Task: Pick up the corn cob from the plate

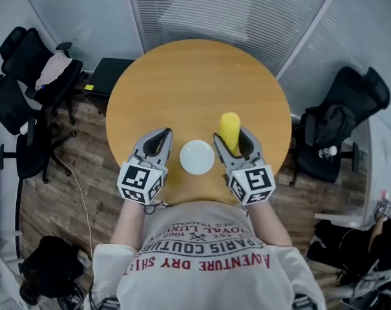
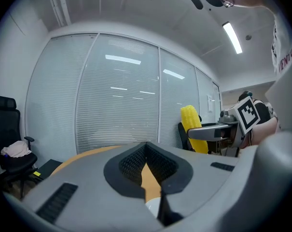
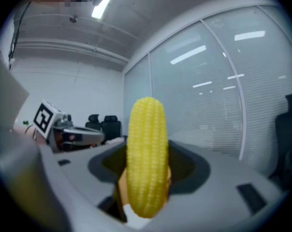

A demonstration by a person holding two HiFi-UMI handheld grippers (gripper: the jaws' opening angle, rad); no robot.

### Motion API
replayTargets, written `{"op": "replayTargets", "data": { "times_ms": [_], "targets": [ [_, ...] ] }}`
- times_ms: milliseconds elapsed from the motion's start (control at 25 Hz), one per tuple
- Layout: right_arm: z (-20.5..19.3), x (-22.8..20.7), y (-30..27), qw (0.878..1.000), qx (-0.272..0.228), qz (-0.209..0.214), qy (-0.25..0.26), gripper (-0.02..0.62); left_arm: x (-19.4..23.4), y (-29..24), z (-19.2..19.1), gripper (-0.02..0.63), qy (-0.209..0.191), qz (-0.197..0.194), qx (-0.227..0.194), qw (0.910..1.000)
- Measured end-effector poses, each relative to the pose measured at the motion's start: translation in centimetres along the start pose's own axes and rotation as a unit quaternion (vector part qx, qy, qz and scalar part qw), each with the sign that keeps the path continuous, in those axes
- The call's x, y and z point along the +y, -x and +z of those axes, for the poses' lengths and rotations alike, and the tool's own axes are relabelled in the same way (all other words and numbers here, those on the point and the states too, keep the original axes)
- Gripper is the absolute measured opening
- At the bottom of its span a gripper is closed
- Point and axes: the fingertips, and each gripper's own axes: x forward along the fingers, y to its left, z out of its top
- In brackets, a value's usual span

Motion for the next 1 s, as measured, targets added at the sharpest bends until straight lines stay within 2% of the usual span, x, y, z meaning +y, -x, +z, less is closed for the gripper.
{"op": "replayTargets", "data": {
  "times_ms": [280,1000],
  "targets": [
    [-0.03,-0.37,0.35,1.000,0.001,0.009,0.002,0.268,-0.92,-0.72,0.46,0.035,-0.005,0.001,-0.002,1.0000],
    [0.44,-0.40,-0.39,1.000,-0.002,0.019,-0.008,0.268,-0.03,-0.73,0.33,0.035,-0.004,0.021,0.004,0.9998]
  ]
}}
